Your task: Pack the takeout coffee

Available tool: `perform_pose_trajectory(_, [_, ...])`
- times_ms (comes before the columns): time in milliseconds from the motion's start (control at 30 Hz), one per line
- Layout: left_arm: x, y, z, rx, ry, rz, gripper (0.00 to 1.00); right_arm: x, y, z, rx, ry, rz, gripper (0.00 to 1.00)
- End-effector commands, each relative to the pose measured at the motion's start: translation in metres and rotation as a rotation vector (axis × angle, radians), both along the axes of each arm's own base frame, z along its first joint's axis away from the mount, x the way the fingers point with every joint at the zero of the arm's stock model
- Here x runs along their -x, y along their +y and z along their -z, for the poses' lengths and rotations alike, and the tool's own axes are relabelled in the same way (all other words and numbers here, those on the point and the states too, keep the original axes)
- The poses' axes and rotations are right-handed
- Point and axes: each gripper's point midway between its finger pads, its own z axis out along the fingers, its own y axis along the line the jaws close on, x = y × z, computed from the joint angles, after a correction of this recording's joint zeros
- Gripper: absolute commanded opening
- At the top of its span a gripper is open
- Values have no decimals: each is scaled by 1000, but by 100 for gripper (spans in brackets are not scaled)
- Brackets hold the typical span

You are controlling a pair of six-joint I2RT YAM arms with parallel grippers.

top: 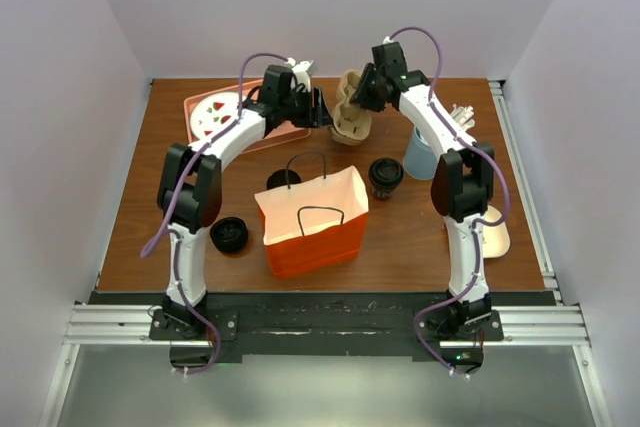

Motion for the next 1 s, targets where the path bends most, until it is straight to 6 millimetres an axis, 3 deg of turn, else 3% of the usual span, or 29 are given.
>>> perform_pose_trajectory(0, [-7, -19, -26, 76, -51, 29, 55, -5, 17, -15, -61, -25, -32, 27])
perform_pose_trajectory(167, [-9, -21, -18, 85, -29, 19, 55, -2, 31, -7, -117, 8, -68, 34])
perform_pose_trajectory(400, [-14, -21, -4, 79, -9, 3, 55, 4, 35, 3, -102, 46, -134, 41])
perform_pose_trajectory(567, [-16, -23, 5, 77, 9, -1, 55, 8, 37, -1, -98, 40, -169, 47])
perform_pose_trajectory(833, [-22, -24, 4, 79, 4, -8, 55, 8, 32, -20, -32, -19, -242, 59])
perform_pose_trajectory(967, [-25, -25, 3, 86, 5, -17, 55, 11, 27, -26, 22, -38, -294, 60])
